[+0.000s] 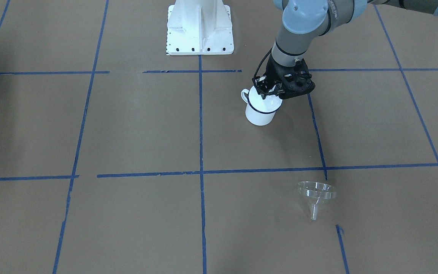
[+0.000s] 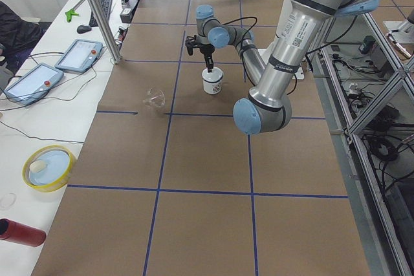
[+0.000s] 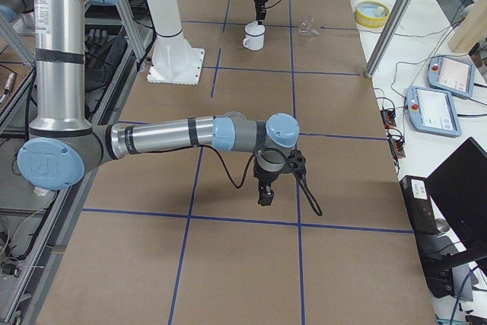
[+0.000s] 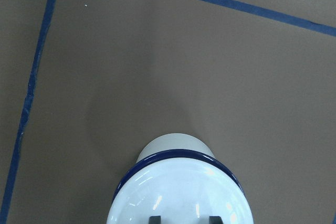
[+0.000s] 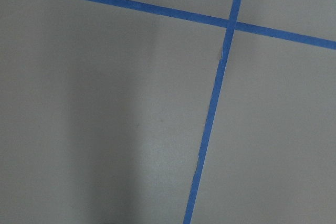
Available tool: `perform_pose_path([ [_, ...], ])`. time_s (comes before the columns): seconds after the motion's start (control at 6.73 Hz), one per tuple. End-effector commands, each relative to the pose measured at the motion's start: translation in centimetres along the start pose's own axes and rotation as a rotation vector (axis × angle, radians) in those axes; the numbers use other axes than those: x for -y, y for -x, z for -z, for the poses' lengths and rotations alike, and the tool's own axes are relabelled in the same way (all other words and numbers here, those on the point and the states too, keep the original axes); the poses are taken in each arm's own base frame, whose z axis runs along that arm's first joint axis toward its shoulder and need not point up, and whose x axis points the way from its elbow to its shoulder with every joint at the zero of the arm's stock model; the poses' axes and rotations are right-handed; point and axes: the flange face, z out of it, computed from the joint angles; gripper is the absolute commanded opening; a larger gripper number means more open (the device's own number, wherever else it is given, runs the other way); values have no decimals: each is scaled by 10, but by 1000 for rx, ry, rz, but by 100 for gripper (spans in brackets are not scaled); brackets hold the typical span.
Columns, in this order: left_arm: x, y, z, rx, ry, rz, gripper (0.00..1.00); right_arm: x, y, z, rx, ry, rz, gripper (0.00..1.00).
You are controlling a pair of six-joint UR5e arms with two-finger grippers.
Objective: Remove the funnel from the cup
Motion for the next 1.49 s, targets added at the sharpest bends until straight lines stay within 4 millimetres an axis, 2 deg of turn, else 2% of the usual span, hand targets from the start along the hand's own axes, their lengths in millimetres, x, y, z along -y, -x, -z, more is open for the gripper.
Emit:
perform_pose_path([
  [0.0,0,2,0,-14,-6,-5,100,0,0,0,0,0,0,100],
  [0.3,1,3,9,-28,-16,-10,100,0,0,0,0,0,0,100],
  [0.45,12,8,25,-43,-42,5,100,1,0,0,0,-1,1,100],
  [0.74,16,13,53,-81,-75,8,100,0,0,0,0,0,0,100],
  [0.89,33,22,65,-85,-103,25,100,0,0,0,0,0,0,100],
  [1.04,65,54,96,-86,-165,-2,100,0,-1,-1,0,1,-1,100],
  [1.19,100,95,131,-73,-233,21,100,0,0,0,0,0,0,100],
  [1.34,120,130,143,-23,-256,-21,100,0,0,0,0,0,0,100],
])
